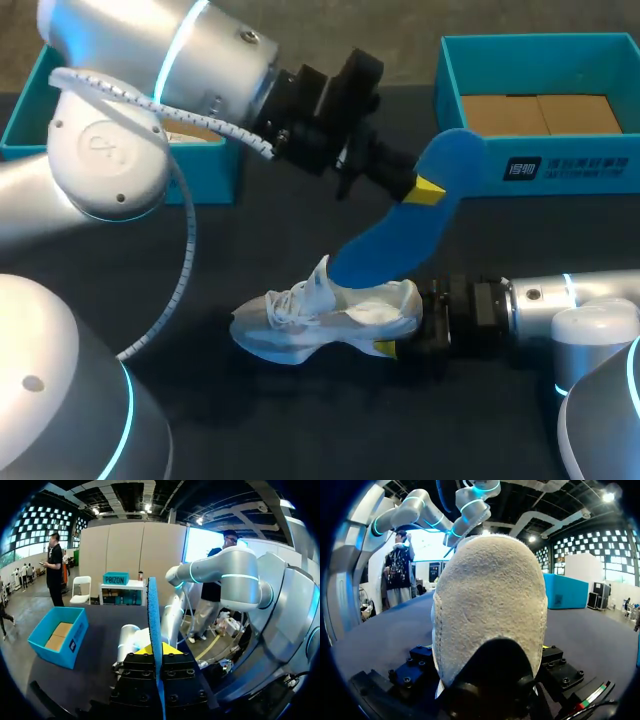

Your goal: Take the shoe out of the shoebox, open the shoe tongue, remove and reinsert the insole, then place the shoe into the shoebox

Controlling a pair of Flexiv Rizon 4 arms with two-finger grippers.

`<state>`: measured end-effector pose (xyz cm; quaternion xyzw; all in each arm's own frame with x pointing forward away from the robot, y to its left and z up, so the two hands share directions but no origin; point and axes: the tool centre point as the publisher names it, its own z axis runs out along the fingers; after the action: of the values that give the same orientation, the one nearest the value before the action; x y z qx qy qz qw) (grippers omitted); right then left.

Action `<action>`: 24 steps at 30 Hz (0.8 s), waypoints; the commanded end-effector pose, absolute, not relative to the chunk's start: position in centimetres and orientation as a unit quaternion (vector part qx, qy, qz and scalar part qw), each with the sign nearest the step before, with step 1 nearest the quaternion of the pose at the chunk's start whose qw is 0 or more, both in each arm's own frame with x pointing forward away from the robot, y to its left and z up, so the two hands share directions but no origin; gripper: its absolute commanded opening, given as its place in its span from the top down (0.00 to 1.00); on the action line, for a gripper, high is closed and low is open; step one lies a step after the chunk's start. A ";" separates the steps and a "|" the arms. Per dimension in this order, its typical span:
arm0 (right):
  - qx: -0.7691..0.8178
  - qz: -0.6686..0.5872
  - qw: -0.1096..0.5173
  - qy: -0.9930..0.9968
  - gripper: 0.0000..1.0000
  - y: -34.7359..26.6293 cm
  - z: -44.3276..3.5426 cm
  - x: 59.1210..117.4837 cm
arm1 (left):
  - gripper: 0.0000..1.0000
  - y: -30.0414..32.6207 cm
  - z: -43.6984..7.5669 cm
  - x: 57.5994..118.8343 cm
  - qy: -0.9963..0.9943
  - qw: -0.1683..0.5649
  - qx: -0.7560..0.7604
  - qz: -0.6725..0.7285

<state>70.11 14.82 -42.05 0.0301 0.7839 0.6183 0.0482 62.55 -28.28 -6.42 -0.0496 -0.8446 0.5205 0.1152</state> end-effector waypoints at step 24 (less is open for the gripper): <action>0.030 0.617 0.049 0.785 1.00 14.9 -42.0 70.0 | 1.00 -25.0 -0.6 61.9 -0.781 0.133 -0.043 0.608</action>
<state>70.11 14.82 -42.05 0.0302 0.7838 0.6183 0.0482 62.83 -26.87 -1.02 -0.0423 -0.7929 0.5926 0.1351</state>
